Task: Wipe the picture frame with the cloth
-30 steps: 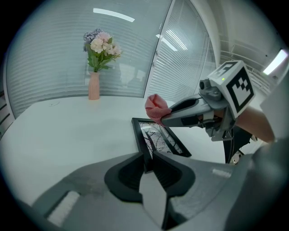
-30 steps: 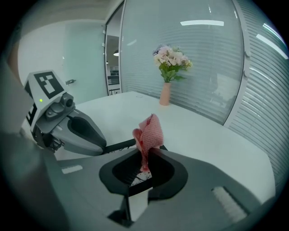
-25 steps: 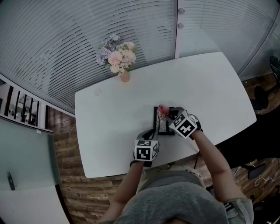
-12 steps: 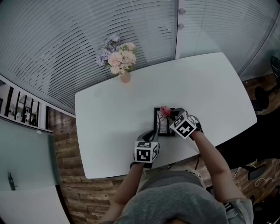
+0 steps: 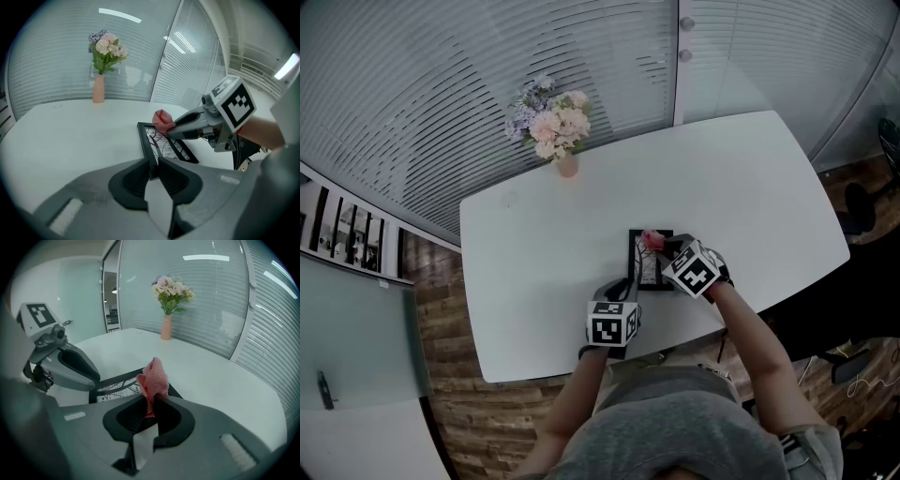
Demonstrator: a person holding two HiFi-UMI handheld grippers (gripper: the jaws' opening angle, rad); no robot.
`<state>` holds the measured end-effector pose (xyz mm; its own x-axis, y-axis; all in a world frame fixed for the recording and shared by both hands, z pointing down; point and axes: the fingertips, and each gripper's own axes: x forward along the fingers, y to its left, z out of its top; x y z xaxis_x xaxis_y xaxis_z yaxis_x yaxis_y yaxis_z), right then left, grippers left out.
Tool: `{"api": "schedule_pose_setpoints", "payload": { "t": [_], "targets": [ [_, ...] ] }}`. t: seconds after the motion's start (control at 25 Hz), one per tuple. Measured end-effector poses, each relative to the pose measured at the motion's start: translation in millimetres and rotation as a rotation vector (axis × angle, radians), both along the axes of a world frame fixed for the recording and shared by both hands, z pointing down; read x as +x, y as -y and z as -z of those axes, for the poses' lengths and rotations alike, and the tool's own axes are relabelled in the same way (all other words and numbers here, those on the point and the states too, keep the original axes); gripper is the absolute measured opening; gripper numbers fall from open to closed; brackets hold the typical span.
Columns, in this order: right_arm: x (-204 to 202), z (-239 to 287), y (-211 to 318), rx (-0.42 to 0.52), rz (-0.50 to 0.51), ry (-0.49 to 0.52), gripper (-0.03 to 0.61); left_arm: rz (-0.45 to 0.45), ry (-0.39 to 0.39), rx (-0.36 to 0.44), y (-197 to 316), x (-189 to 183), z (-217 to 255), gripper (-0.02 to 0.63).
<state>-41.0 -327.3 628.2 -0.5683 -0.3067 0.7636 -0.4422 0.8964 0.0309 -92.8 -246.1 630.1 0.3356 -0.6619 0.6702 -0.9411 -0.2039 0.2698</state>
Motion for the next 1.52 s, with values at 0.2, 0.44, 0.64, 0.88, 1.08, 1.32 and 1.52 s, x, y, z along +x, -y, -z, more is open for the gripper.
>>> {"api": "schedule_pose_setpoints", "payload": {
  "t": [0.2,0.44,0.64,0.88,1.08,1.32,1.52],
  "targets": [
    [0.3,-1.0,-10.6,-0.013,0.007,0.003,0.045,0.003,0.006,0.004,0.2,0.1,-0.5,0.063],
    [1.0,-0.8,-23.4,-0.029,0.02,0.003,0.045,0.007,0.009,0.007,-0.1,0.4,-0.2,0.063],
    [1.5,-0.5,-35.9,-0.042,0.03,0.001,0.044,0.011,0.012,0.011,-0.6,0.1,0.3,0.063],
    [2.3,-1.4,-50.7,-0.054,0.053,-0.006,0.044,0.015,0.017,0.013,-0.5,1.3,-1.0,0.063],
    [2.4,-2.5,-62.0,-0.076,0.073,-0.014,0.044,0.018,0.024,0.017,0.1,1.0,-0.1,0.063],
    [3.5,-3.7,-72.3,-0.098,0.085,-0.022,0.044,0.028,0.031,0.032,0.4,0.7,-0.8,0.063],
    [2.5,-1.9,-72.1,-0.095,0.056,-0.011,0.044,0.035,0.038,0.039,1.4,-0.2,-0.8,0.061]
  ]
}}
